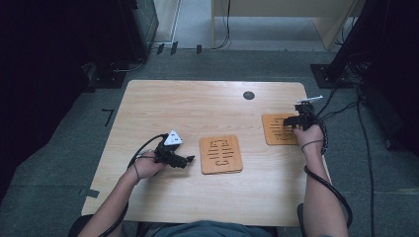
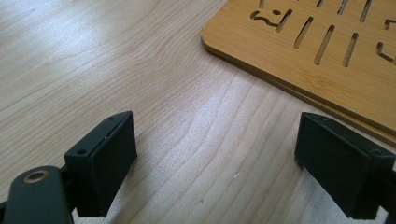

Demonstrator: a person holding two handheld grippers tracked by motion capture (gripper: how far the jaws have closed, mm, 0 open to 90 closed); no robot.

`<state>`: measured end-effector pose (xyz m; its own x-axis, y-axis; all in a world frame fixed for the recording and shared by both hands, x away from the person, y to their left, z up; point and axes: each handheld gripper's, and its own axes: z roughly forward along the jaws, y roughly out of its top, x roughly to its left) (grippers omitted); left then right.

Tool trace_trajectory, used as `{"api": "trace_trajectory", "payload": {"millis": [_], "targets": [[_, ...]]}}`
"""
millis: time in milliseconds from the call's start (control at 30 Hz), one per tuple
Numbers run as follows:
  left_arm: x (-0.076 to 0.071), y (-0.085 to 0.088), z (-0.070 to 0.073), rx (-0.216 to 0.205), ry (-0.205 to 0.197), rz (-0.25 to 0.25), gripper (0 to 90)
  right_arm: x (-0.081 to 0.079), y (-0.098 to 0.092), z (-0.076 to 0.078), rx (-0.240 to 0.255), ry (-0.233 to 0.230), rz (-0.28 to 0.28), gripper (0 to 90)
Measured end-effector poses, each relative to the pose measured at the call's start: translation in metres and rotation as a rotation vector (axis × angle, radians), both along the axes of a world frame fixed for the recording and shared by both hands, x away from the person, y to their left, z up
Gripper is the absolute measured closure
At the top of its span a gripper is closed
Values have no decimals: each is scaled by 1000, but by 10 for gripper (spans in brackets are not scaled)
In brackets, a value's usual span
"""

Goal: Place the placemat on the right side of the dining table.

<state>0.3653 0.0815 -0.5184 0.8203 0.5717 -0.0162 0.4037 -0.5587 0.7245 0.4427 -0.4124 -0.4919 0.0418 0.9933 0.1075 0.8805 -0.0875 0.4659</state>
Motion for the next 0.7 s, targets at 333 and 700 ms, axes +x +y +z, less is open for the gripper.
{"api": "trace_trajectory", "payload": {"millis": [333,700], "targets": [[0,0,0,0,0,0,118,-1,9,-1,-24,-3,38,294],[0,0,0,-3,1,0,118,-5,14,0,-4,-2,81,223]]}}
